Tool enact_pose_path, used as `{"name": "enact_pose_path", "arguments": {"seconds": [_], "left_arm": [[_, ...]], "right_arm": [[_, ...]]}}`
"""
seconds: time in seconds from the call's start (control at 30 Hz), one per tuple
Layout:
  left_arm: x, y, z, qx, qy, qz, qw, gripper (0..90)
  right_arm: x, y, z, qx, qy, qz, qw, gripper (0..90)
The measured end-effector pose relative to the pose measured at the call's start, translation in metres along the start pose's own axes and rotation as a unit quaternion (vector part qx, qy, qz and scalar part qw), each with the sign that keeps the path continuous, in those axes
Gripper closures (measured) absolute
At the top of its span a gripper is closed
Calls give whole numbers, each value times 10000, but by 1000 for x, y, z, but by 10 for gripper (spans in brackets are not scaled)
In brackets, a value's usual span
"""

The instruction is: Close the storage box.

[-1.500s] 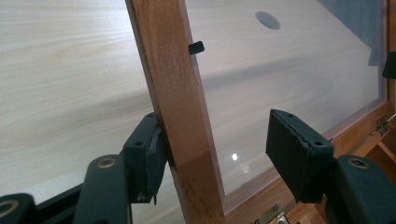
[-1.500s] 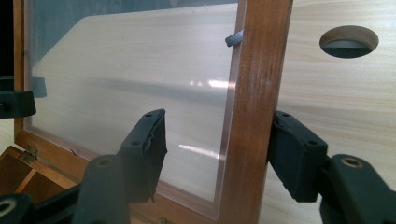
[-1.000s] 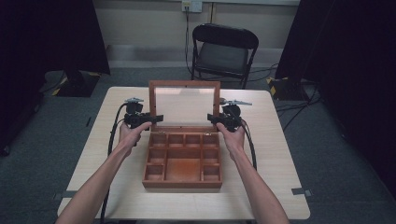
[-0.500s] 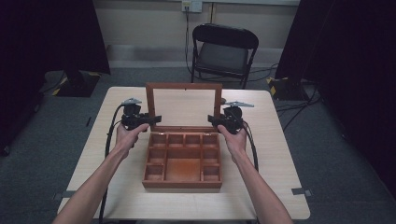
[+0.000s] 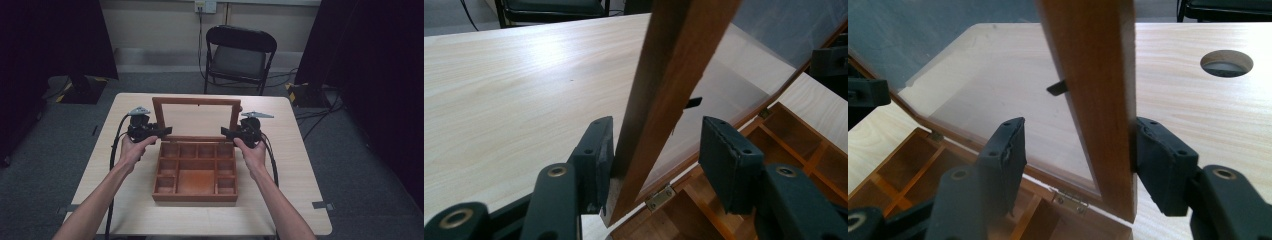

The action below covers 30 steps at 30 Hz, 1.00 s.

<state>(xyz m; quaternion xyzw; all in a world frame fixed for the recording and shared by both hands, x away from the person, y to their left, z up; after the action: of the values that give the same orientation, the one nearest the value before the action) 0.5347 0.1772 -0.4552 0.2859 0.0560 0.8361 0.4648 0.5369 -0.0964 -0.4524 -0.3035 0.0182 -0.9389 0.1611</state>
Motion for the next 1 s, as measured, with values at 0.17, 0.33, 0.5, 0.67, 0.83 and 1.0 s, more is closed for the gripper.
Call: {"name": "enact_pose_path", "arguments": {"seconds": [0.17, 0.33, 0.5, 0.67, 0.83, 1.0], "left_arm": [[3, 4, -3, -42, -5, -56, 10000, 473], [6, 10, -5, -56, -13, -106, 9999, 446], [8, 16, -7, -76, 32, -93, 9999, 424], [9, 22, -10, -183, 67, -32, 9998, 398], [12, 26, -10, -134, 117, -20, 9998, 378], [14, 31, -11, -279, 77, -13, 9996, 356]], "right_arm": [[5, -1, -3, 11, 21, 31, 10000, 381], [11, -4, -5, 4, -25, 101, 9999, 332], [16, -6, -9, 77, -13, 115, 9999, 315], [21, -6, -12, 166, -13, 123, 9998, 307], [24, -8, -14, 260, 4, 116, 9996, 304], [26, -8, -17, 102, -70, 189, 9997, 250]]}}
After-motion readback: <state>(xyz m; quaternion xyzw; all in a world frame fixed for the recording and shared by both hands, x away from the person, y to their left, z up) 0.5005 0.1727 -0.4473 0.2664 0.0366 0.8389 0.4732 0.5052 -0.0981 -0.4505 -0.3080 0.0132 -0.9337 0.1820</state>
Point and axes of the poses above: each handheld gripper's, and its own axes: x roughly backward along the jaws, z roughly out of its top, y roughly to its right, the point moved 8 cm from there along -x, roughly forward along the jaws, and after that the axes turned 15 degrees about -z, right-handed, at the moved point
